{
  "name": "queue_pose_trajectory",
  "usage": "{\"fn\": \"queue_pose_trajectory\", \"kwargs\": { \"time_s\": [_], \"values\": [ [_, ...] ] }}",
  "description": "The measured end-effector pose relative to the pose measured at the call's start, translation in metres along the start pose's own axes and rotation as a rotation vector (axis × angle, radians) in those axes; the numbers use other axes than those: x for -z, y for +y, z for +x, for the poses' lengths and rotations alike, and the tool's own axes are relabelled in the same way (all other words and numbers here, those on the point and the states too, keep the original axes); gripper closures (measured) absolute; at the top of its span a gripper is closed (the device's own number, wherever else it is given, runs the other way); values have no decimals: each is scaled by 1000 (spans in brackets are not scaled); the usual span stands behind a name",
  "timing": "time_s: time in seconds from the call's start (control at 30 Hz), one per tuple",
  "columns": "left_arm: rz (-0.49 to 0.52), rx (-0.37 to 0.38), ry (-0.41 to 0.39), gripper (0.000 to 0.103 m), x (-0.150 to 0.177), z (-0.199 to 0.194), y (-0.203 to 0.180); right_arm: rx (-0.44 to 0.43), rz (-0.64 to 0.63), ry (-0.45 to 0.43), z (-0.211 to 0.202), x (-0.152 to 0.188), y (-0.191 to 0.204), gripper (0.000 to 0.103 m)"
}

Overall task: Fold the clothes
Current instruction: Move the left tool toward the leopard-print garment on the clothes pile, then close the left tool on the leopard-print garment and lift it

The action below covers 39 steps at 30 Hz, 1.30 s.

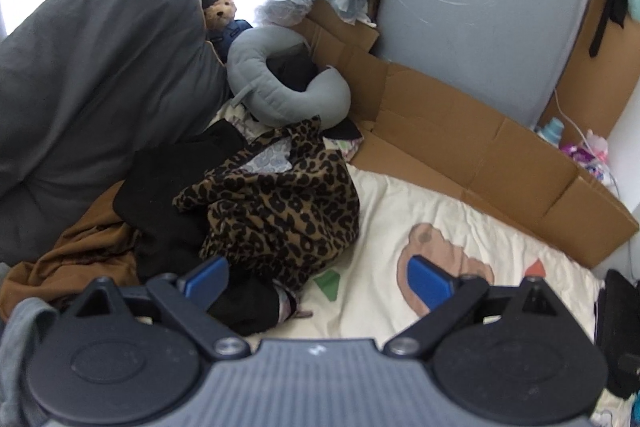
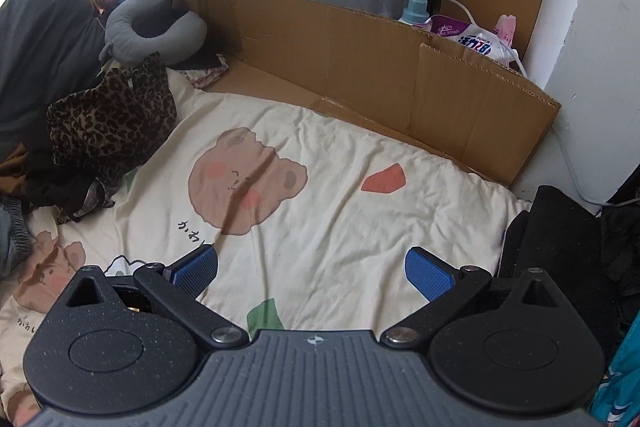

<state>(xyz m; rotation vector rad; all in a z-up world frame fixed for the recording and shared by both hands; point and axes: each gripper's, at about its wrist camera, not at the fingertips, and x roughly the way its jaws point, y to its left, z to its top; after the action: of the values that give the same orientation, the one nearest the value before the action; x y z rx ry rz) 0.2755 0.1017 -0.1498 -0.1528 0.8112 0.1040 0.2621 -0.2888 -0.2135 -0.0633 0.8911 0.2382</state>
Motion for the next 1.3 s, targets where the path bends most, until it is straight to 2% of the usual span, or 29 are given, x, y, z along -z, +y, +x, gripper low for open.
{"fn": "queue_pose_trajectory", "kwargs": {
  "time_s": [0.1, 0.27, 0.43, 0.77, 0.83, 1.1, 1.17, 1.2, 1.23, 1.27, 1.3],
  "values": [
    [-20, 1, -21, 5, 0, 16, 4, -8, 7, -15, 11, 6, -5, 0],
    [13, 4, -46, 5, 2, 44, 3, -36, 22, -1, 32, 16, -5, 0],
    [45, 4, -68, 13, 3, 77, 3, -56, 9, -12, 53, 26, 0, 0],
    [115, 18, -76, 11, -9, 147, -7, -21, 7, 62, 102, 39, 2, 1],
    [126, 1, -76, 11, -10, 161, -9, -20, 13, 80, 109, 41, 2, 1],
    [89, -30, -35, 12, -14, 201, -2, -34, 1, 157, 133, 49, 11, 1],
    [64, -13, -35, 15, -14, 207, 2, -36, -6, 162, 136, 50, 14, 1],
    [45, 0, -31, 19, -13, 210, 4, -37, -11, 164, 137, 51, 16, 1],
    [24, 7, -27, 30, -13, 213, 7, -38, -16, 165, 138, 51, 17, 1],
    [7, 12, -22, 35, -13, 217, 9, -40, -18, 166, 139, 51, 18, 1],
    [-9, 15, -16, 47, -12, 220, 11, -43, -20, 166, 139, 52, 19, 1]
  ]
}}
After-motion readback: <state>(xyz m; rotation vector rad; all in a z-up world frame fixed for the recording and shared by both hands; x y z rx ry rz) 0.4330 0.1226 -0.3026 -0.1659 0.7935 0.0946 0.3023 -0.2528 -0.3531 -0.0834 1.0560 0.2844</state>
